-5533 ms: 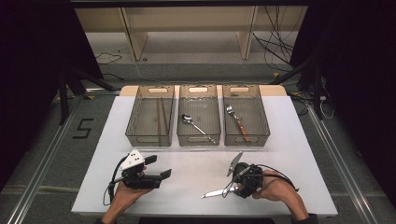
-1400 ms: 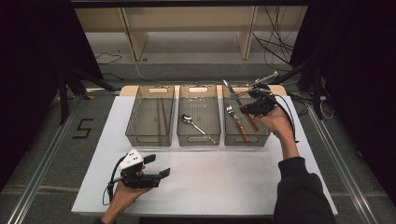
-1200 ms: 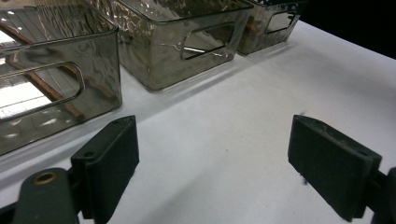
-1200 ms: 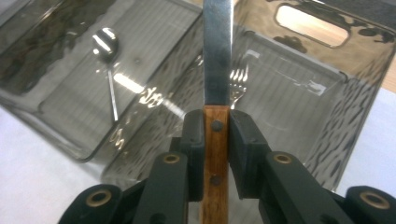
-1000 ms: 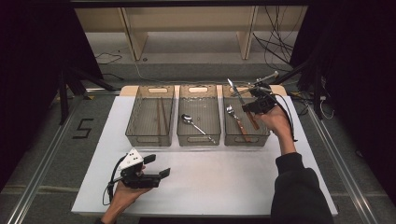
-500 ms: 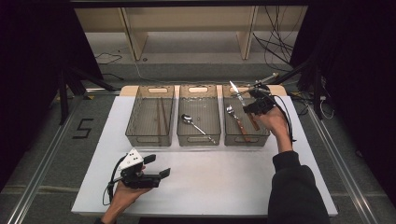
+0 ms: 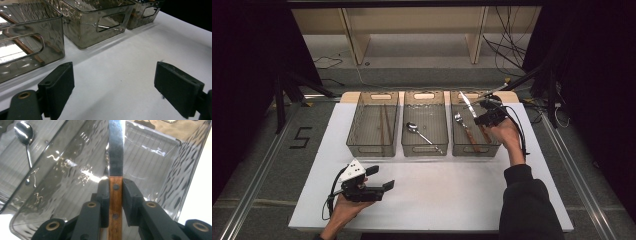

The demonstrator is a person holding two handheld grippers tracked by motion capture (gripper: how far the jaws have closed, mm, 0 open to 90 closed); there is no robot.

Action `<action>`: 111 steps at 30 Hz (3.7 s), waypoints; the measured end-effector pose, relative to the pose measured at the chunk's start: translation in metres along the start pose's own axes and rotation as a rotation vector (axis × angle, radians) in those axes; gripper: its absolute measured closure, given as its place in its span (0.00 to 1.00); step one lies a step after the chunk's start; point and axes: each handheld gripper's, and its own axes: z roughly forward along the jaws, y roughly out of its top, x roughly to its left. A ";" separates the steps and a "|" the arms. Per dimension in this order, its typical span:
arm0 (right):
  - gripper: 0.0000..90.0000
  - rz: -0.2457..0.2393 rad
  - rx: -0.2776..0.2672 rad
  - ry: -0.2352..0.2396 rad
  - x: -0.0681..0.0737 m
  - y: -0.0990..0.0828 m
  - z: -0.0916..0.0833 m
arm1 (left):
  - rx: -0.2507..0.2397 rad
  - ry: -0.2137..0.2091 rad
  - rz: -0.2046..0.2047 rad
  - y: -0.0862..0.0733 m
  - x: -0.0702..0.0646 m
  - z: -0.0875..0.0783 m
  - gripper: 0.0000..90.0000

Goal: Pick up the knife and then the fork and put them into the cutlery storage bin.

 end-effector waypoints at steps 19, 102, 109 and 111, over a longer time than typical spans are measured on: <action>0.86 -0.010 0.057 0.021 0.006 -0.006 0.019 | 0.001 -0.001 0.000 0.000 0.000 0.000 0.18; 0.33 -0.099 -0.445 0.350 0.088 -0.152 -0.050 | 0.018 -0.004 0.000 -0.001 -0.002 0.001 0.18; 0.32 -0.101 -0.452 0.364 0.092 -0.170 -0.048 | 0.015 -0.004 0.008 -0.001 -0.002 0.000 0.18; 0.32 -0.110 -0.449 0.364 0.094 -0.174 -0.047 | 0.014 -0.003 0.006 -0.002 -0.002 -0.001 0.18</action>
